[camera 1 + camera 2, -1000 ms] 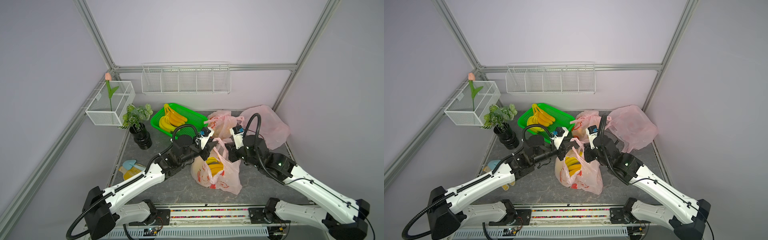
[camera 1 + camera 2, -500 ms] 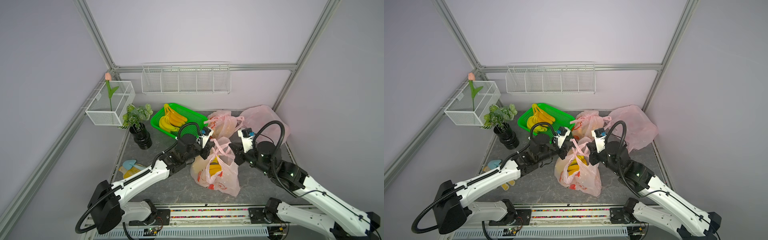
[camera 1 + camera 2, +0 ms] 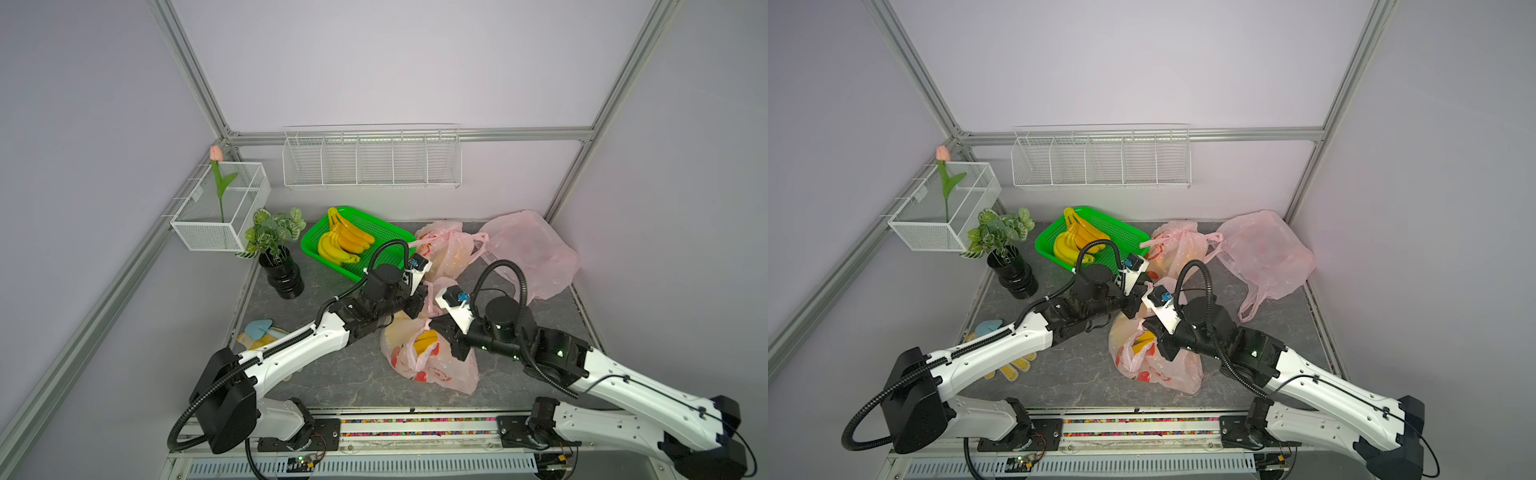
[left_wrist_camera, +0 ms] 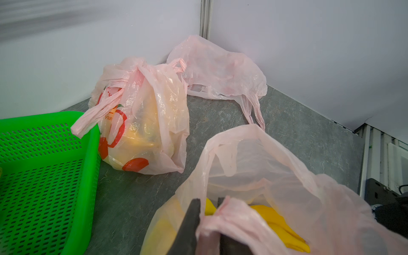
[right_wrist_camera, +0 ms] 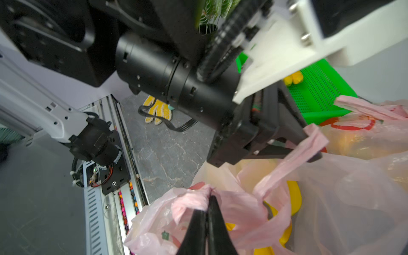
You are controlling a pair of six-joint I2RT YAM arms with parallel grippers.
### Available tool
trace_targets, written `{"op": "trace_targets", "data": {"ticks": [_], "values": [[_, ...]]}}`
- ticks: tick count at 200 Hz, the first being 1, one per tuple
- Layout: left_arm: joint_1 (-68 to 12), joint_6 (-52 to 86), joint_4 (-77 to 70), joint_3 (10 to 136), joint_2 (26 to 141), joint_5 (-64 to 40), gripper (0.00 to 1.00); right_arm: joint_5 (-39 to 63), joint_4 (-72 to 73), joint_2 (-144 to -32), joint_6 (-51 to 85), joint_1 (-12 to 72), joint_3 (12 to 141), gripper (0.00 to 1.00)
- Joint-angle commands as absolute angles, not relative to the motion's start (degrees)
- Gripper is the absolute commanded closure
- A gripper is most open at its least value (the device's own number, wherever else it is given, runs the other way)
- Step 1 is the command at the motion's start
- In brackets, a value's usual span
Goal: Place the banana into a plastic bag & tie a knot
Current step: Cross the plastic bag at the center of the board.
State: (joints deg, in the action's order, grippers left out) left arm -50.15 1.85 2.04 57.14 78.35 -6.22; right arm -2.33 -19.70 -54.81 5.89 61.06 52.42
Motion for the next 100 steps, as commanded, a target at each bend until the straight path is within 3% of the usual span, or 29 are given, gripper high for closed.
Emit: {"op": "trace_targets", "data": {"ticks": [1, 43, 100], "values": [[-49.7, 2.9, 1.6, 58.4, 77.0, -5.9, 0.82, -2.5, -23.0, -57.9, 4.0, 62.4, 51.2, 0.90], [-49.4, 2.6, 0.3, 56.1, 74.7, -5.5, 0.82, -11.4, -25.7, -61.5, 6.7, 62.9, 48.8, 0.91], [-49.4, 1.8, -2.2, 52.0, 72.0, -8.7, 0.78, -23.3, -23.8, -56.0, 9.0, 61.5, 45.4, 0.87]]}}
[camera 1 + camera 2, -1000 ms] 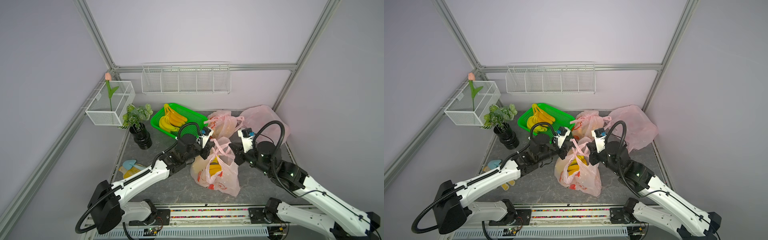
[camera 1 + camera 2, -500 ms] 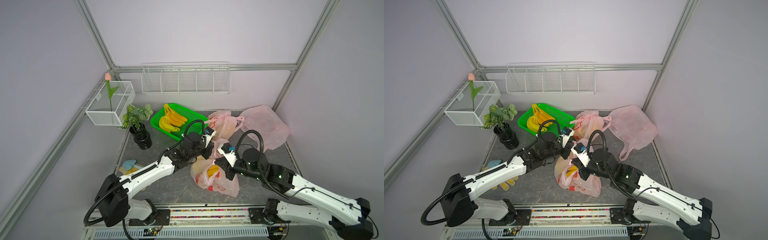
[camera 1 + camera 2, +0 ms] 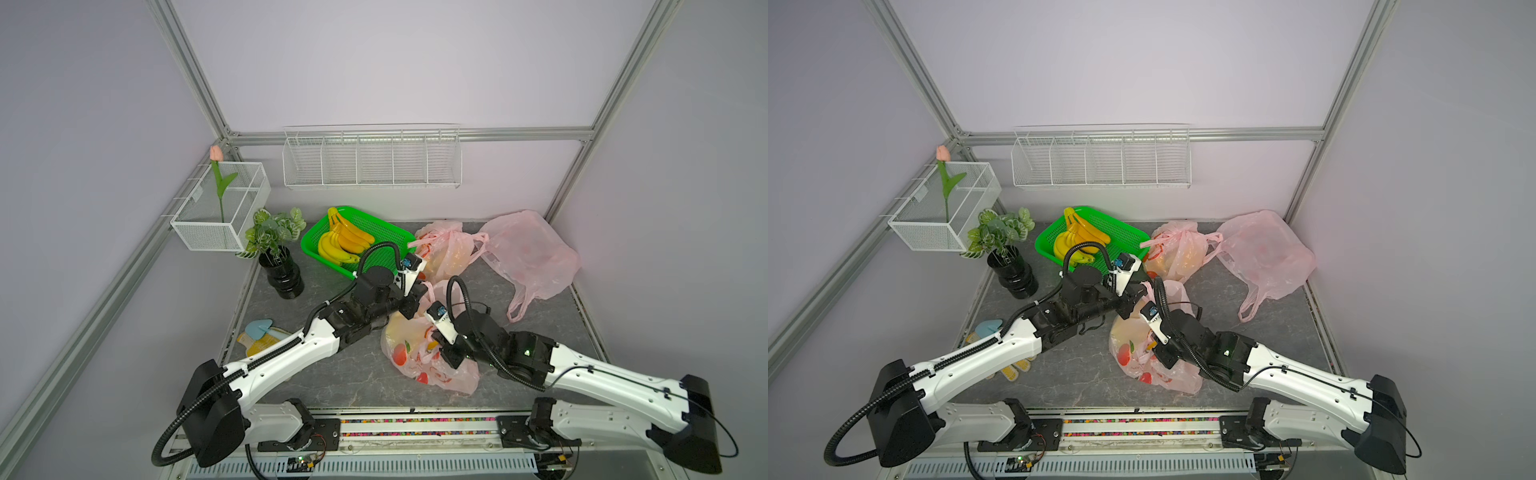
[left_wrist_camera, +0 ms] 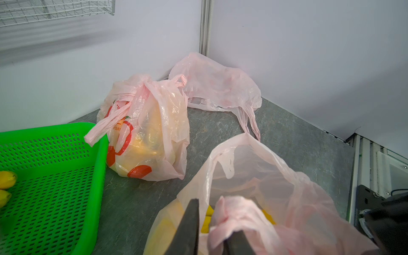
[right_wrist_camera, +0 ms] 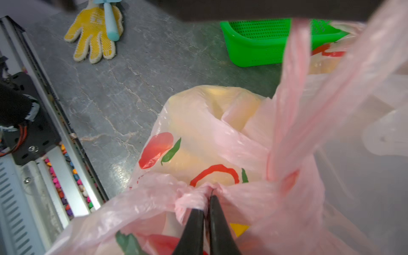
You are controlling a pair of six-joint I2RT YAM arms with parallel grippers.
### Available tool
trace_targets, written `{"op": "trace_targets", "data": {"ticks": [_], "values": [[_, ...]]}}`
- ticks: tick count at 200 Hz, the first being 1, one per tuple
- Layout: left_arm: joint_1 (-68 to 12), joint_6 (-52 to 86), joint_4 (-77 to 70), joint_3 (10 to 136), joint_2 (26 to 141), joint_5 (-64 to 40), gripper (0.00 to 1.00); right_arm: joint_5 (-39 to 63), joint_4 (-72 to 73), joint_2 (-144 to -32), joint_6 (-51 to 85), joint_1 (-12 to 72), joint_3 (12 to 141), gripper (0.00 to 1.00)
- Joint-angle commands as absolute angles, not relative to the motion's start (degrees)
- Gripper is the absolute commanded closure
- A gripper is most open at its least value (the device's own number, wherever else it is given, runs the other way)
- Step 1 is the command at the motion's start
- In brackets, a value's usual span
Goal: Place the banana into a plastic bag & tie a knot
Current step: Cross the plastic bag at the center of the board.
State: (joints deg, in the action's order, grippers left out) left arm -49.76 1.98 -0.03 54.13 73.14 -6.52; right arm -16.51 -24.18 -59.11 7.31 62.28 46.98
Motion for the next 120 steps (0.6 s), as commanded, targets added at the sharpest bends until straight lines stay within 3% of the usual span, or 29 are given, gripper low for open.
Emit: {"op": "trace_targets", "data": {"ticks": [1, 21, 70, 120], "values": [[-49.3, 1.8, -2.2, 51.9, 71.9, -8.9, 0.78, -23.4, -23.7, -55.9, 9.1, 61.4, 45.2, 0.87], [-49.4, 1.1, -2.9, 50.3, 71.6, -12.0, 0.70, -23.8, -22.3, -54.7, 9.7, 60.7, 43.9, 0.86], [-49.4, -1.3, -5.1, 48.5, 73.3, -20.5, 0.39, -21.1, -17.9, -53.7, 9.7, 60.4, 41.1, 0.87], [-49.4, -4.1, -0.3, 53.0, 78.9, -24.9, 0.33, -16.8, -13.0, -50.7, 8.4, 60.3, 37.7, 0.87]]}}
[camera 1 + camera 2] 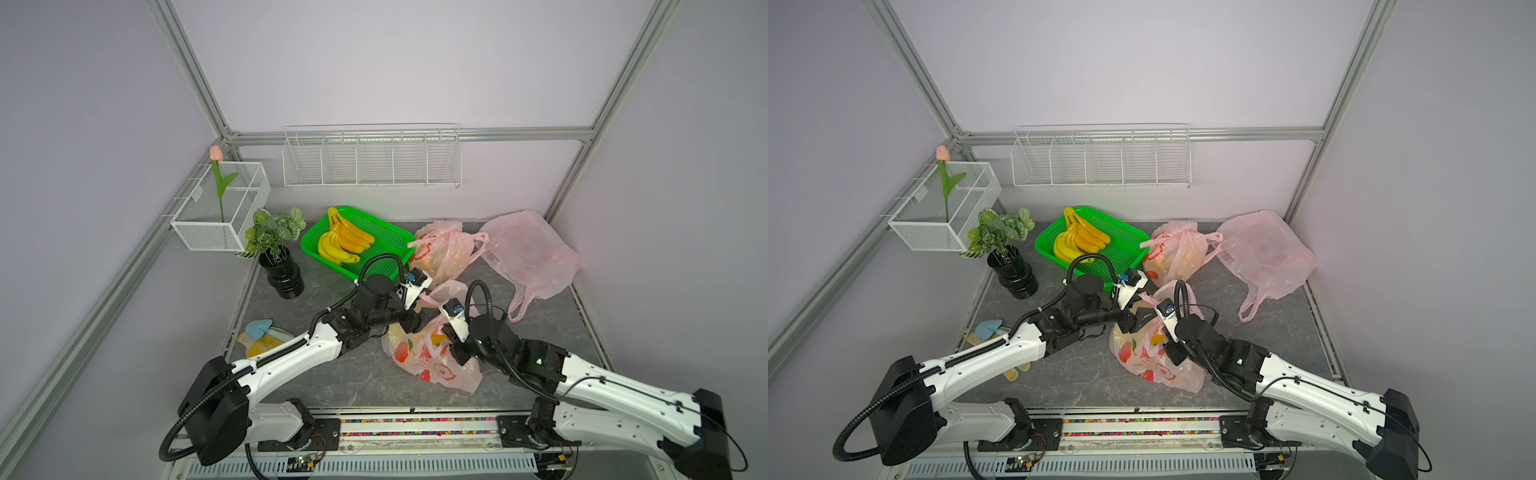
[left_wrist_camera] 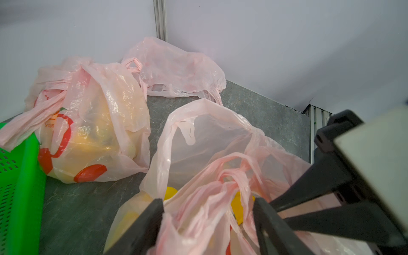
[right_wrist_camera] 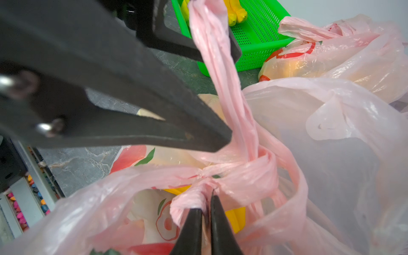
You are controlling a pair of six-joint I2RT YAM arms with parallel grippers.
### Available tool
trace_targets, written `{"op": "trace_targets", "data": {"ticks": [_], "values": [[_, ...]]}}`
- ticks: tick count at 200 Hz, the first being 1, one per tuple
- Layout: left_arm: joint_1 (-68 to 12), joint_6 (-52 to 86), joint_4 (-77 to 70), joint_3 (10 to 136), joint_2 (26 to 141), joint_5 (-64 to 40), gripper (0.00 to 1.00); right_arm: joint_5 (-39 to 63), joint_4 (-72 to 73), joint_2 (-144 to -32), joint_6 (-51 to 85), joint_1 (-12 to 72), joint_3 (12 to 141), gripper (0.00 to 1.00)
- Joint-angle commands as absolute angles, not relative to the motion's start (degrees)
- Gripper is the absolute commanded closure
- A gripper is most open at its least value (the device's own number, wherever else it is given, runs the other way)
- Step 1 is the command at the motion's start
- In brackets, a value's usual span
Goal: Place the banana into a plastic bag & tie a knot
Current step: Cross the plastic bag at the center of the board.
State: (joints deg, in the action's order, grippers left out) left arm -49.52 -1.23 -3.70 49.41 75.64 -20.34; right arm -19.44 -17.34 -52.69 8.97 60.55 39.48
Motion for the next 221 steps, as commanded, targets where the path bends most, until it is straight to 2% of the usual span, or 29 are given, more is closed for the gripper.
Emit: {"op": "trace_targets", "data": {"ticks": [1, 20, 59, 93, 120, 131, 189, 221], "values": [[-49.4, -4.1, -0.3, 53.1, 79.0, -25.0, 0.33, -16.7, -13.0, -50.6, 8.4, 60.4, 37.7, 0.87], [-49.3, -5.4, 1.7, 54.7, 80.9, -26.0, 0.34, -15.7, -11.9, -49.4, 8.1, 60.5, 36.8, 0.87], [-49.3, -7.1, 4.2, 55.9, 82.4, -29.5, 0.43, -15.3, -12.0, -48.8, 7.7, 60.6, 36.3, 0.87], [-49.4, -8.3, 8.6, 59.1, 85.1, -30.1, 0.68, -16.1, -12.5, -49.3, 7.1, 60.8, 36.6, 0.87], [-49.4, -8.8, 9.1, 58.9, 85.0, -28.5, 0.79, -17.3, -13.3, -48.9, 6.9, 60.8, 36.9, 0.87], [-49.3, -9.0, 9.2, 58.3, 84.4, -27.5, 0.78, -18.3, -13.9, -48.4, 6.9, 60.8, 37.0, 0.87], [-49.4, -10.3, 9.4, 53.0, 77.9, -23.4, 0.54, -18.9, -14.8, -47.4, 6.6, 60.8, 37.1, 0.87], [-49.4, -11.2, 10.0, 53.8, 78.9, -22.9, 0.53, -17.9, -14.0, -48.3, 6.5, 60.8, 37.1, 0.88]]}}
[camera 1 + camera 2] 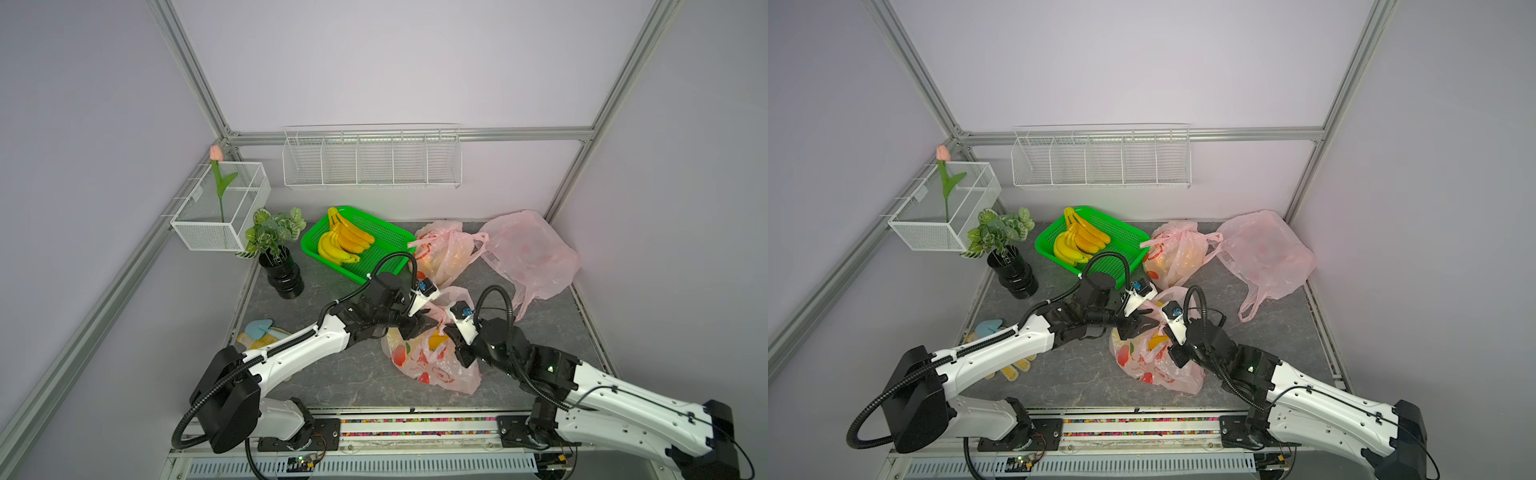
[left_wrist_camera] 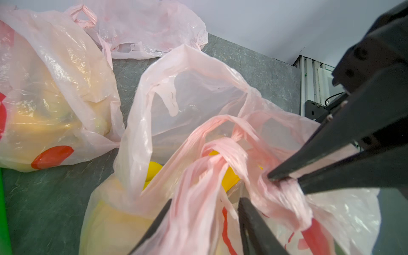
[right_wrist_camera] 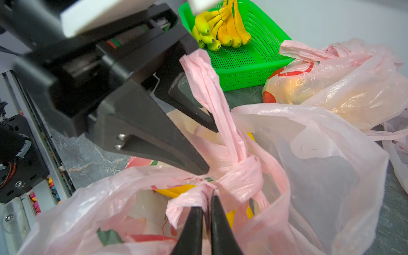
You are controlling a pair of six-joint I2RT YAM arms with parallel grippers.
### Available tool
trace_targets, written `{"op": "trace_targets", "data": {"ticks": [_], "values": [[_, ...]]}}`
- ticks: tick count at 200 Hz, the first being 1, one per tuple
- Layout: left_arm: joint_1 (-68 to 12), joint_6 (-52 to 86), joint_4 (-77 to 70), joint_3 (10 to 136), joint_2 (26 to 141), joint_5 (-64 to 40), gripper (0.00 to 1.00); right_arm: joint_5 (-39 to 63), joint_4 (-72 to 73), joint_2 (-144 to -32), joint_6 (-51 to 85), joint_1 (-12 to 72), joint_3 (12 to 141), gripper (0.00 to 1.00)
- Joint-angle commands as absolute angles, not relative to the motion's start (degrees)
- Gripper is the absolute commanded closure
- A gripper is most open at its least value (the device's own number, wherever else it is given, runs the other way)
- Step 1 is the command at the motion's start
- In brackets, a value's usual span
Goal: Place the banana into a plastic bag & tie a knot
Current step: Cross the plastic bag at the center of the board.
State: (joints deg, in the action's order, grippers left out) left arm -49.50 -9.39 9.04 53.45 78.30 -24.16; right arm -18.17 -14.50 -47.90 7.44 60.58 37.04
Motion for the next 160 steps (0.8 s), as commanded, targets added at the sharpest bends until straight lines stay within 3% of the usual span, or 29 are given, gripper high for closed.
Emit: {"op": "trace_targets", "data": {"ticks": [1, 33, 95, 128, 160], "values": [[-49.4, -11.2, 10.1, 53.9, 79.0, -22.9, 0.53, -17.9, -13.9, -48.3, 6.5, 60.7, 37.1, 0.87], [-49.4, -11.8, 10.8, 55.8, 80.9, -23.4, 0.61, -17.8, -13.7, -48.4, 6.7, 60.8, 37.2, 0.88], [-49.4, -10.3, 8.3, 54.7, 79.0, -22.2, 0.93, -18.3, -14.8, -48.2, 6.3, 60.9, 37.6, 0.88], [-49.3, -8.1, 4.6, 52.2, 75.7, -22.2, 1.00, -19.8, -16.0, -48.8, 5.8, 60.8, 38.0, 0.87], [-49.4, -6.6, 1.6, 49.6, 73.3, -22.7, 1.00, -24.3, -16.6, -50.4, 5.5, 60.9, 38.3, 0.87]]}}
